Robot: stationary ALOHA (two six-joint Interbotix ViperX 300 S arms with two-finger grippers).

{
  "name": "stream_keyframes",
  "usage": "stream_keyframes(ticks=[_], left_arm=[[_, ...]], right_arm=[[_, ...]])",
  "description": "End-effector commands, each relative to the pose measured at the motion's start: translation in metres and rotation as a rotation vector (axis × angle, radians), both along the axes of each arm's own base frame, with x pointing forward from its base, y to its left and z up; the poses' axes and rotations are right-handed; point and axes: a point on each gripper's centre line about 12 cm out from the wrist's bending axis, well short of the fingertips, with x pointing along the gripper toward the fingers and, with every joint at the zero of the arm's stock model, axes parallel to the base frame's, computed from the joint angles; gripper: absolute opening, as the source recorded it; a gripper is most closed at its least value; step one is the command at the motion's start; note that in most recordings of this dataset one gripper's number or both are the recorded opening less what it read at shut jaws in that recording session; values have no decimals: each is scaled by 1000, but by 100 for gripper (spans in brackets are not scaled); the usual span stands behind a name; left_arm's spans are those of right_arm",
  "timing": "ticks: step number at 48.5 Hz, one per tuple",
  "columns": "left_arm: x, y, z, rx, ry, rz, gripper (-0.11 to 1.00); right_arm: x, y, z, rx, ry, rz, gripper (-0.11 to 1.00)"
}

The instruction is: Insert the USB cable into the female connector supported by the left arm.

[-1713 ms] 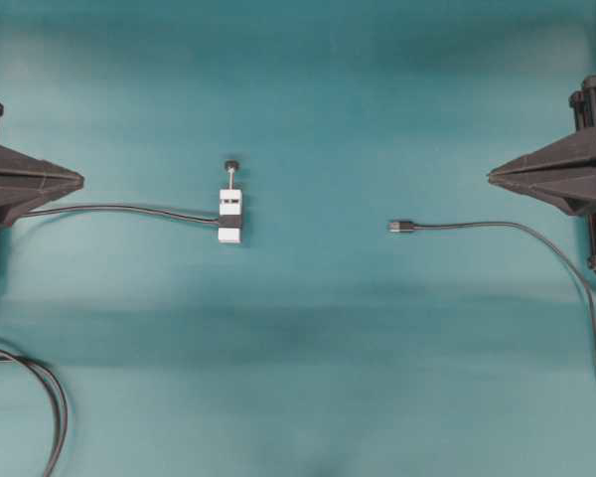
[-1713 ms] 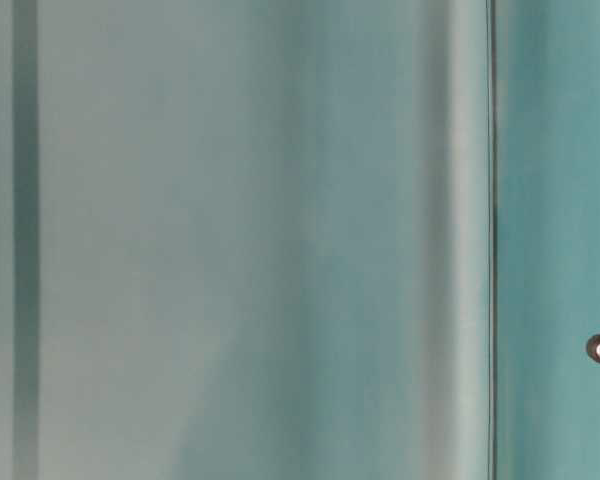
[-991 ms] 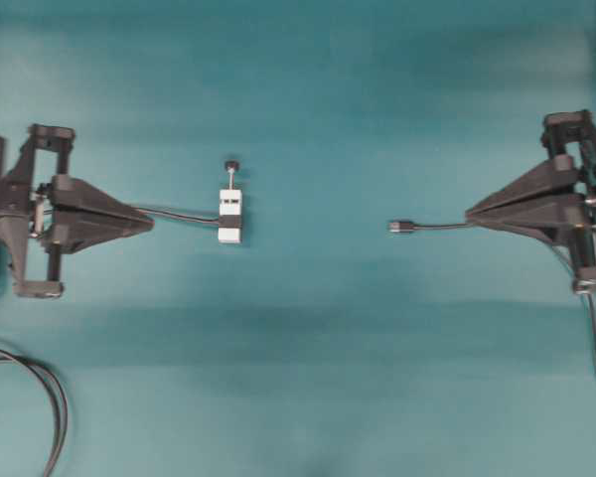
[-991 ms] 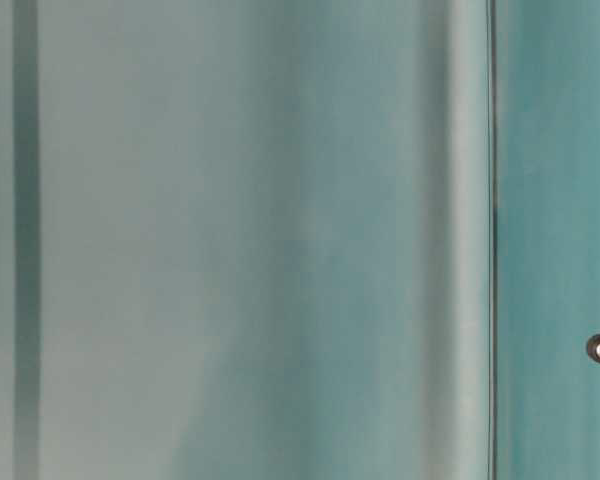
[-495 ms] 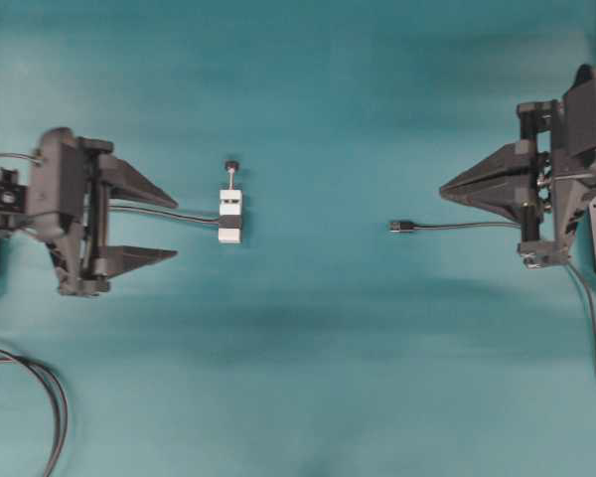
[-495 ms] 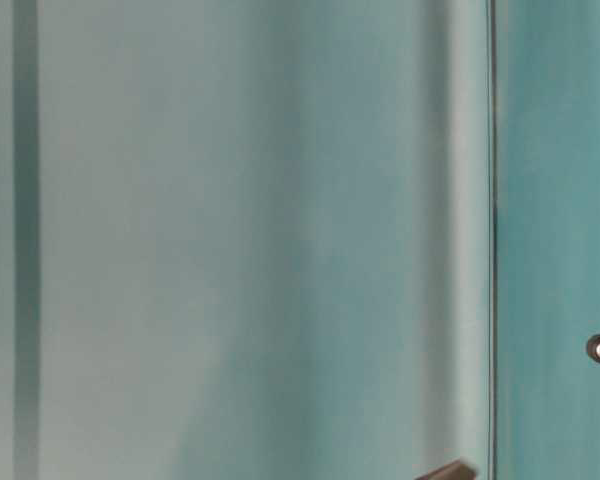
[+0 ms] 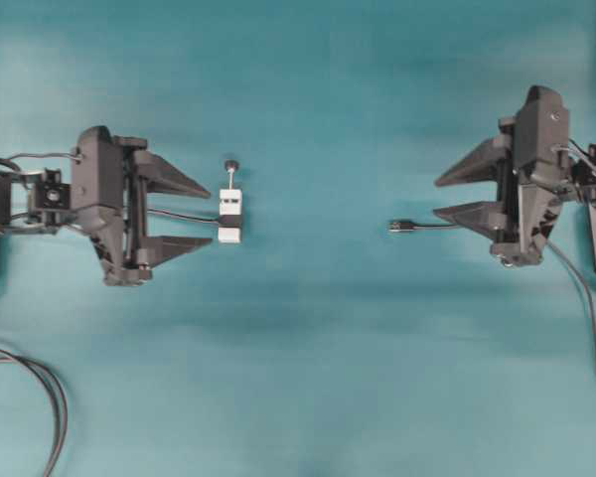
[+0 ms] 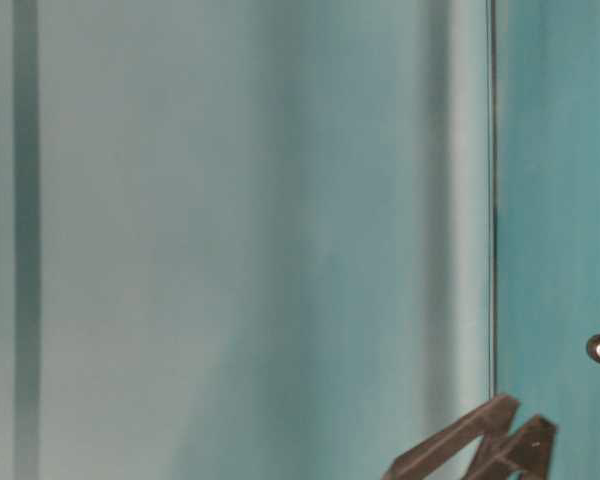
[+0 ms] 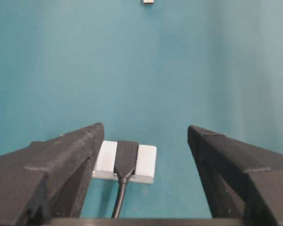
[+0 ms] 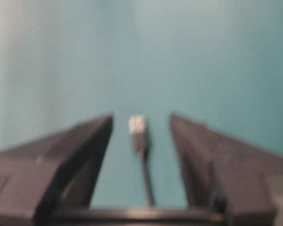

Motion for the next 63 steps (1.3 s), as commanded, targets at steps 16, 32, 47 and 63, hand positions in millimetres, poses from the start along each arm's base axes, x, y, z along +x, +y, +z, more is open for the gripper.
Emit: stream_keyframes(ticks=[16,32,47,63], left_arm=[[-4,10,-18,9,13,29,93],[-23,16,-30,38,70,36,93],[-24,23,-35,111,144,12,93],[-18,22,-41,118,160,0,93]], right_arm=[[15,-3,-38,23,156,-8,60],[34,-5,-52,31,222,-7,62],[32,-4,-56,33,269,-4,62],[33,-3,-56,32,268,0,62]])
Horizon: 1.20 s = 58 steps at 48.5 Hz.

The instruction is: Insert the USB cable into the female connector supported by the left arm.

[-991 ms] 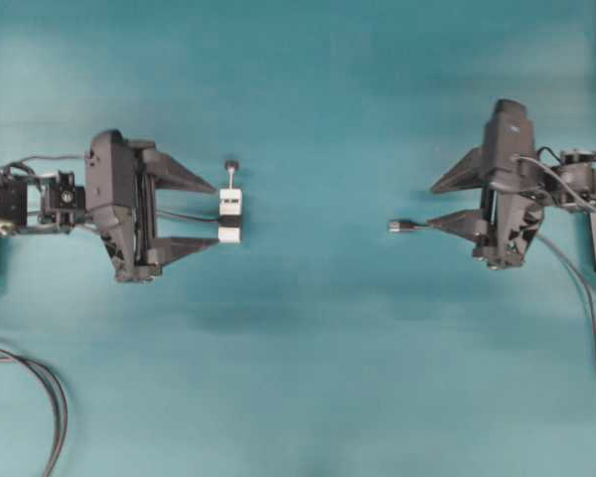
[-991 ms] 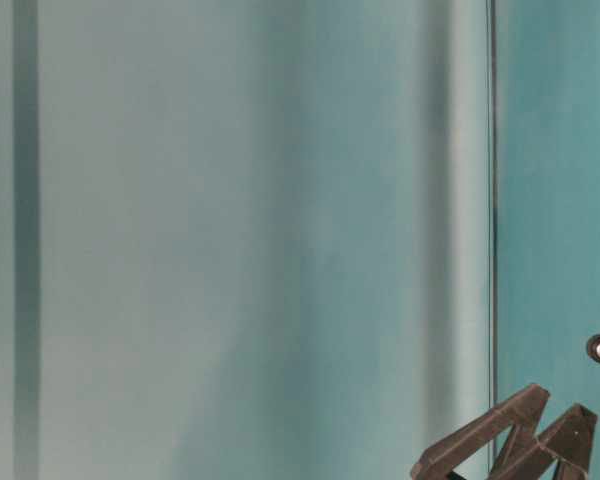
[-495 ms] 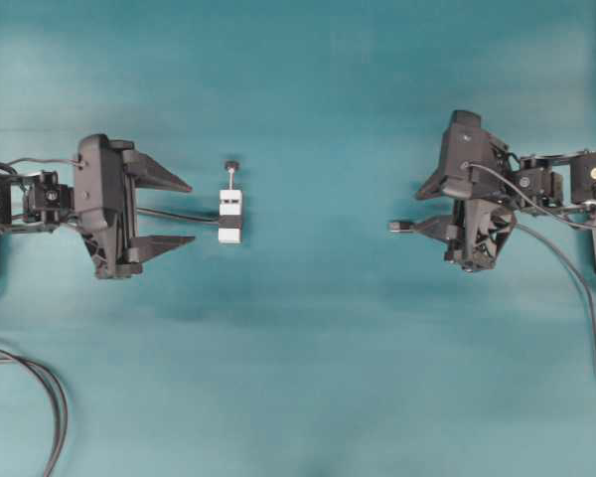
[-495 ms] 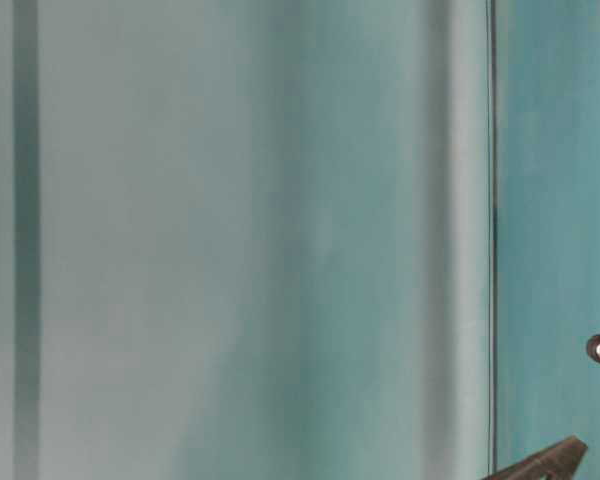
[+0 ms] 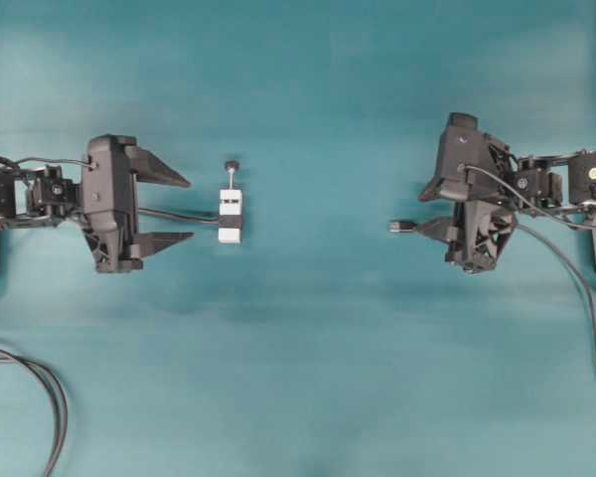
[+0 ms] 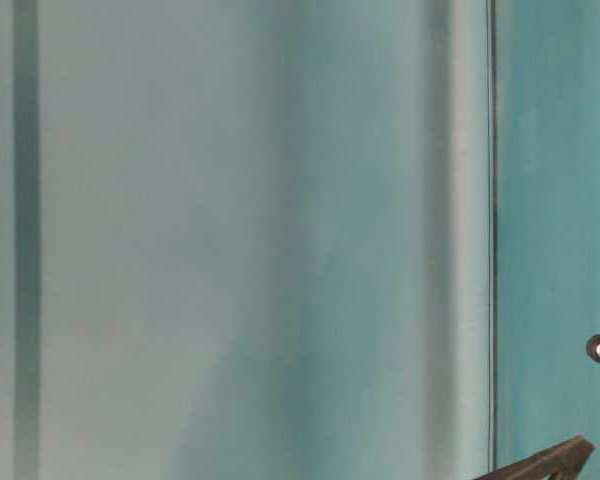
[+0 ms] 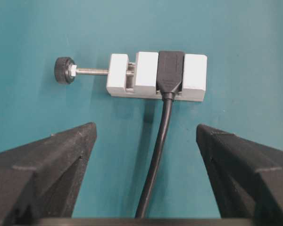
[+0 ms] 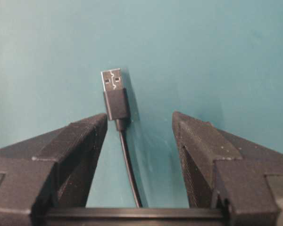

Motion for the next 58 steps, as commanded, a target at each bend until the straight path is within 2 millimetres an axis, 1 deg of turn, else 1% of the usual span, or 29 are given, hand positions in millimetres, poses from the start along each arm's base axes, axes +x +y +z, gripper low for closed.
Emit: stream_keyframes(ticks=[1,15,24,30,38,50,58], left_arm=[[7,1,4,15,-20,-9,93],[9,0,3,14,-15,-12,93],[9,0,3,12,-14,-10,93],[9,0,3,11,-13,-10,93],[7,0,1,13,-5,-12,93],[4,0,-2,11,21,-13,93],[5,0,-1,11,20,-13,93]], right_arm=[[6,0,5,-4,-24,6,62],[8,2,-1,-1,-1,11,61],[18,8,-2,-1,-1,37,62],[21,10,-6,1,12,46,61],[19,10,-11,4,37,45,60],[10,11,-18,10,122,43,60],[9,17,-19,8,129,67,59]])
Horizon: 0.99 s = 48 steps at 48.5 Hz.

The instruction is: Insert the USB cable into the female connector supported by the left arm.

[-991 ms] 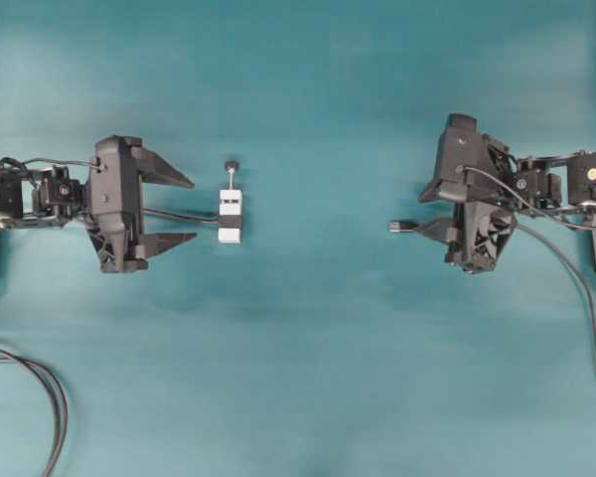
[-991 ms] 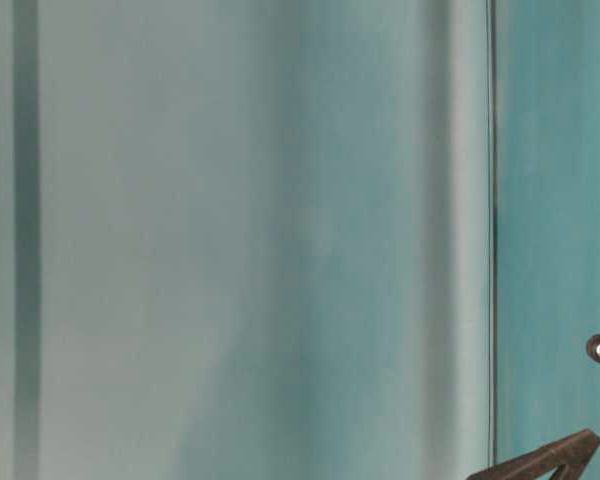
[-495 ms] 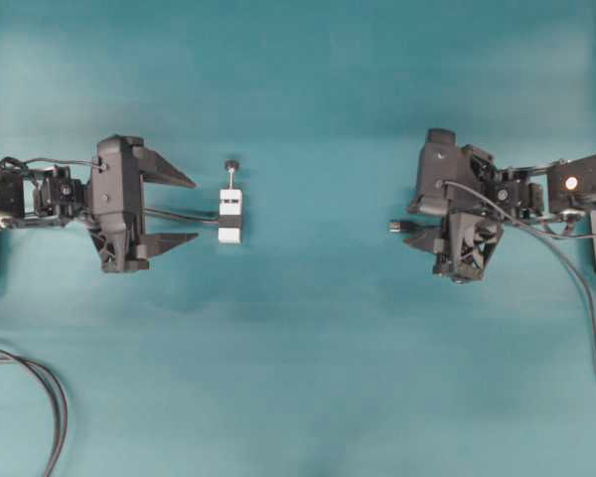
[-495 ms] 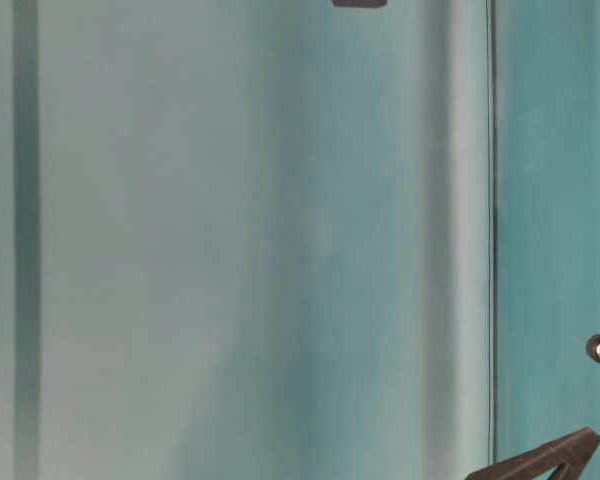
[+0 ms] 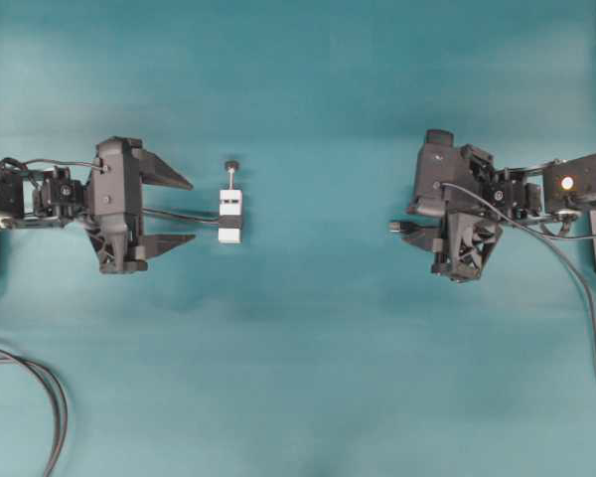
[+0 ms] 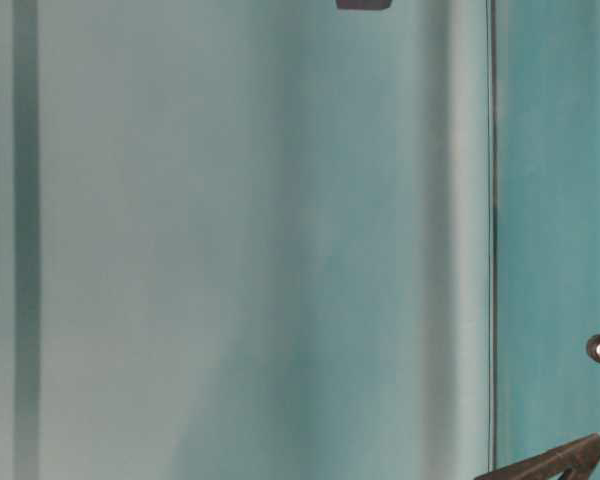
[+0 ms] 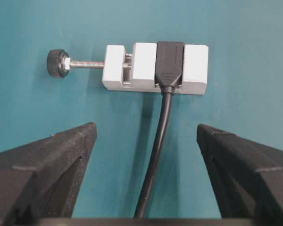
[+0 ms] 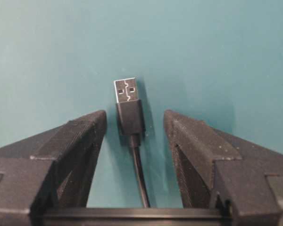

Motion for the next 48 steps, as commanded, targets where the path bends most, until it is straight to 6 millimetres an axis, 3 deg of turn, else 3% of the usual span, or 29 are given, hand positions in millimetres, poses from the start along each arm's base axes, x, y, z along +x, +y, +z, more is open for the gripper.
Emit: stream_keyframes(ticks=[1,22,36,48], left_arm=[[2,0,3,11,-13,-9,93],[1,0,3,11,-11,-9,93],[1,-1,3,11,-10,-11,93],[2,-3,1,-2,-8,-9,93]], right_arm=[[-3,6,-2,1,18,21,58],[-4,15,-4,0,31,55,24],[-3,15,-2,-4,35,61,24],[18,14,16,-40,-37,104,22]])
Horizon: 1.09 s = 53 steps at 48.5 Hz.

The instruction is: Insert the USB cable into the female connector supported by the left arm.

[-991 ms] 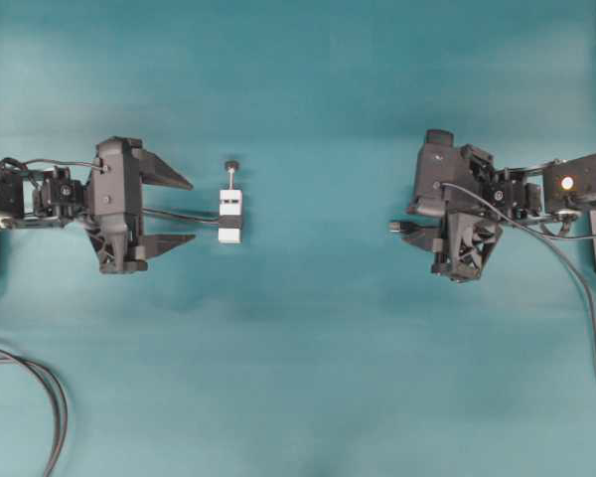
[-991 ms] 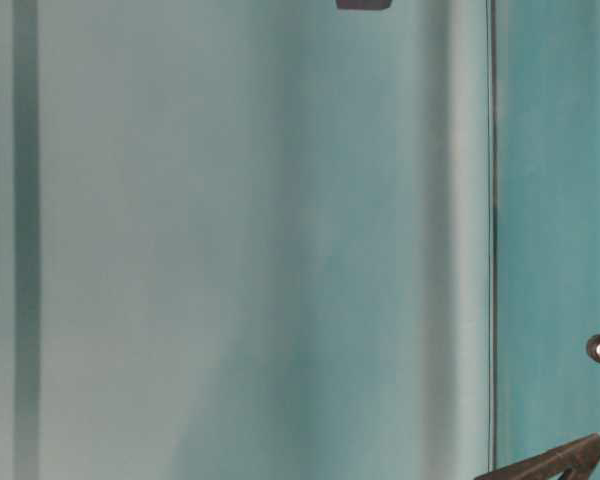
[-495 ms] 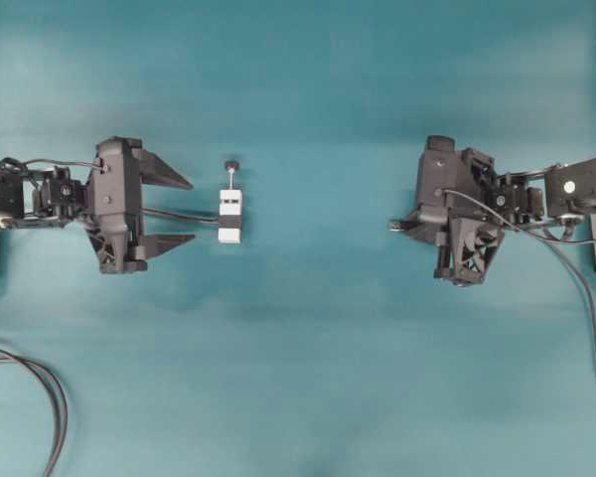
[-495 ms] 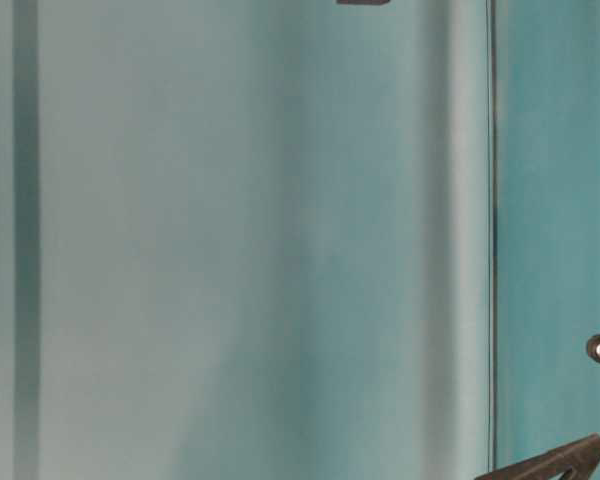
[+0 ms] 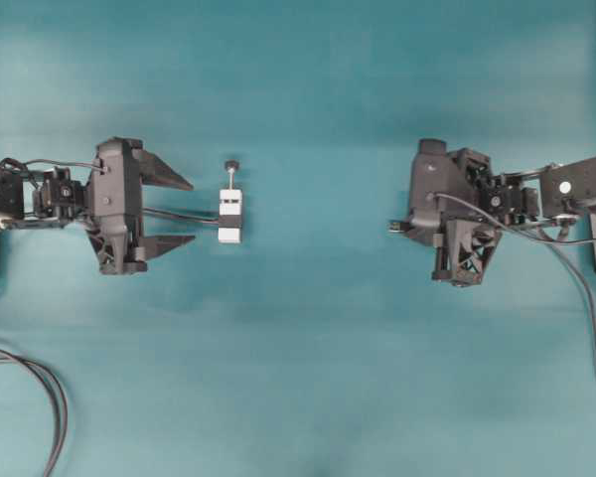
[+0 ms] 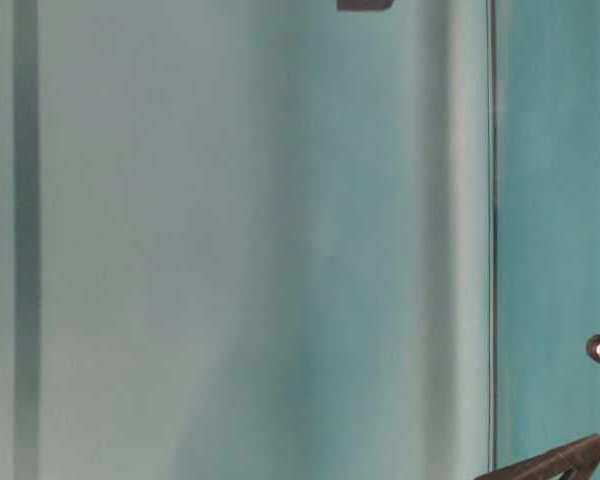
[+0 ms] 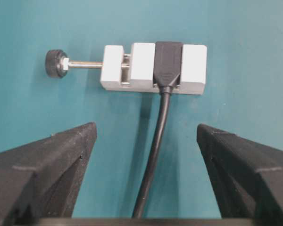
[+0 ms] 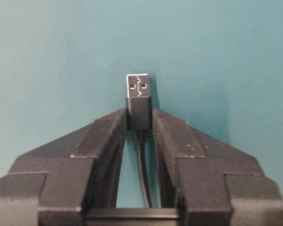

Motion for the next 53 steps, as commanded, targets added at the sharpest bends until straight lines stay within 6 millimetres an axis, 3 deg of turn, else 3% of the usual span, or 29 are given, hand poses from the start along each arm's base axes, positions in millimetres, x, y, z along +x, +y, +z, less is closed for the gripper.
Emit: stream_keyframes(ticks=[1,10,29,53], left_arm=[[2,-1,1,-1,-6,-4,93],[2,-2,-3,-7,44,-6,93],[19,3,-13,-12,116,2,93],[40,17,-10,-4,77,35,93]], right_arm=[[13,8,13,-14,-53,45,22],[29,7,33,-34,-122,65,22],[48,6,52,-42,-148,63,22],[70,5,51,-42,-154,61,22]])
